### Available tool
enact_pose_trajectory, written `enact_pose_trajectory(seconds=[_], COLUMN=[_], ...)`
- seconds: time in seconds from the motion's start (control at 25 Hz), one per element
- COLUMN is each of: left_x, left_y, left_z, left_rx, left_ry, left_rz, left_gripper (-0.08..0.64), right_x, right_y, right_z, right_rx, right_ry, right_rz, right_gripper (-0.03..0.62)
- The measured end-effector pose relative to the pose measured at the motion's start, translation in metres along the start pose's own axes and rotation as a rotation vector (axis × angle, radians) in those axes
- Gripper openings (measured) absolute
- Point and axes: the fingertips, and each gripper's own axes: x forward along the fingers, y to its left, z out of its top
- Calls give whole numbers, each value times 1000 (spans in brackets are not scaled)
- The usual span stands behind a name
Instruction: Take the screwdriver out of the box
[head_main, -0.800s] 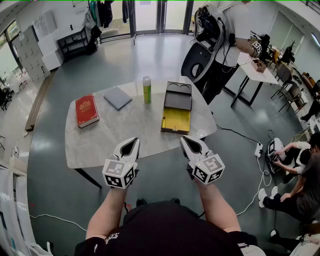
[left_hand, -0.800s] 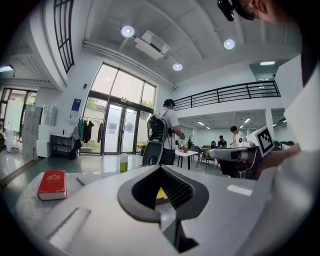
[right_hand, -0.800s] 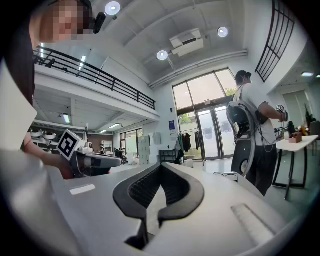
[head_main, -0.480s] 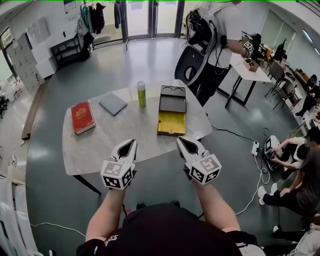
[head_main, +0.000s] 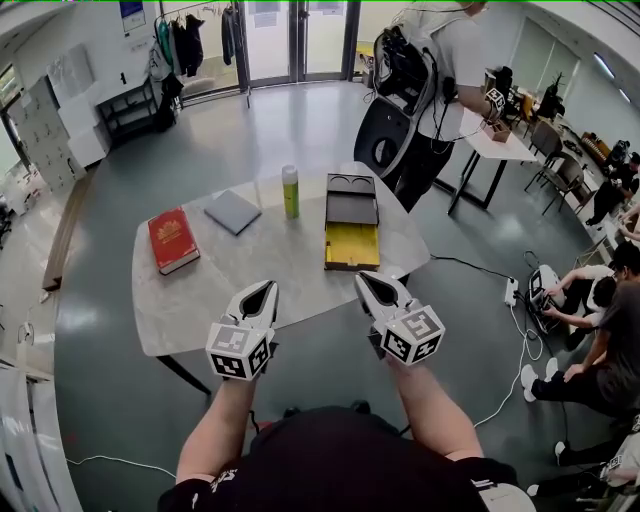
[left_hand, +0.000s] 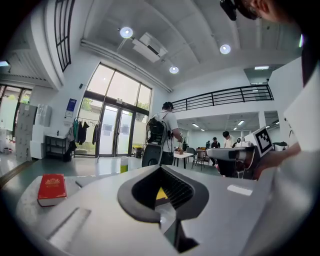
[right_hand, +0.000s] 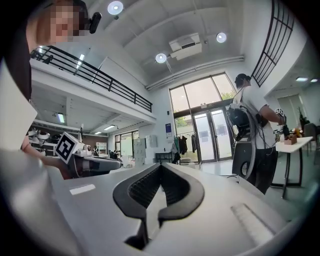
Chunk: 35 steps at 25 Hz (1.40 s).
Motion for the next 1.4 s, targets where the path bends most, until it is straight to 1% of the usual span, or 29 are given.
enact_pose_trajectory(seconds=[0.16, 0.32, 0.56, 0.68, 0.8, 1.04, 1.24, 1.4], left_x=[-17, -31, -36, -29, -12, 34, 89, 131], left_y=[7, 12, 17, 24, 25, 19, 4, -4], left_z=[2, -2, -9, -13, -16, -16, -14, -13], left_rx=[14, 11, -4, -9, -9, -7, 2, -1], left_ry=[-6, -4, 18, 29, 41, 65, 84, 102], left_rz=[-21, -23, -33, -26, -26, -23, -28, -13], left_gripper=[2, 2, 2, 2, 2, 2, 2, 2], right_x=[8, 11, 15, 22, 27, 36, 39, 43], right_y=[18, 38, 47, 43, 29, -16, -73, -113], right_z=[-1, -7, -15, -21, -25, -27, -29, -30], right_rx=[0, -3, 12, 26, 35, 64, 81, 82], right_ry=[-5, 7, 31, 38, 44, 49, 55, 63], right_rz=[-15, -3, -8, -4, -3, -1, 1, 20], right_gripper=[14, 14, 14, 14, 14, 14, 14, 14])
